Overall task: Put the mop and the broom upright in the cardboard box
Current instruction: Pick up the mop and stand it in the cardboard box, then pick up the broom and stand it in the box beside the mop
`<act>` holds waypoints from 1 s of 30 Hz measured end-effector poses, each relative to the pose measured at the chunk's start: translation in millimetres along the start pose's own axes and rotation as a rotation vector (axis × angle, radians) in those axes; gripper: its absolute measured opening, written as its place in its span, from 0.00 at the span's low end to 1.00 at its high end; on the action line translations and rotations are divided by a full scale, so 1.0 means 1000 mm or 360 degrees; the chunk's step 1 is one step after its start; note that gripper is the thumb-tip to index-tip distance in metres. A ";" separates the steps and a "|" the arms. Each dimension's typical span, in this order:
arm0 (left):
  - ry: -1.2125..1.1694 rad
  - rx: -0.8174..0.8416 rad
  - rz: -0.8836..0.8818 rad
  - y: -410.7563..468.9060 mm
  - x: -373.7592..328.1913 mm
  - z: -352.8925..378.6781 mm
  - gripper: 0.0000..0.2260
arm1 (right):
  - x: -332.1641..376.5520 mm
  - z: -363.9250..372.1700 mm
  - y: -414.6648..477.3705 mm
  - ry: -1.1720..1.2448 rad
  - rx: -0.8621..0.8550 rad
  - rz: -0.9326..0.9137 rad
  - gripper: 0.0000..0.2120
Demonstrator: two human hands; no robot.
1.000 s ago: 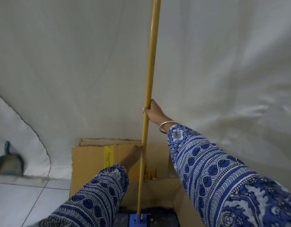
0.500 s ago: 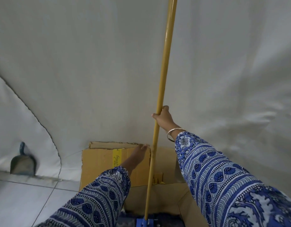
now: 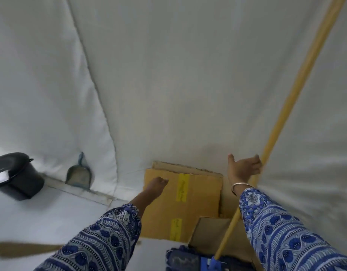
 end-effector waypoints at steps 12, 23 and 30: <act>0.0091 -0.0371 -0.0479 -0.069 0.282 -0.300 0.17 | 0.014 0.306 -0.209 -0.0155 0.0630 0.0238 0.36; 0.0609 -0.0023 -0.0778 0.040 0.471 -0.383 0.12 | -0.124 0.543 -0.278 -0.0180 0.0878 0.0932 0.32; 0.0878 0.0179 -0.0791 0.168 0.633 -0.360 0.13 | -0.302 0.702 -0.314 -0.0059 0.0909 0.1312 0.31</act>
Point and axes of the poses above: each hand's wrist, its own y-axis towards the middle knuckle, its own z-axis out of the palm, x = y × z, the point moved 8 cm from there along y, towards the middle knuckle, and after that the axes turned 10 degrees about x, right-handed, at the moved point
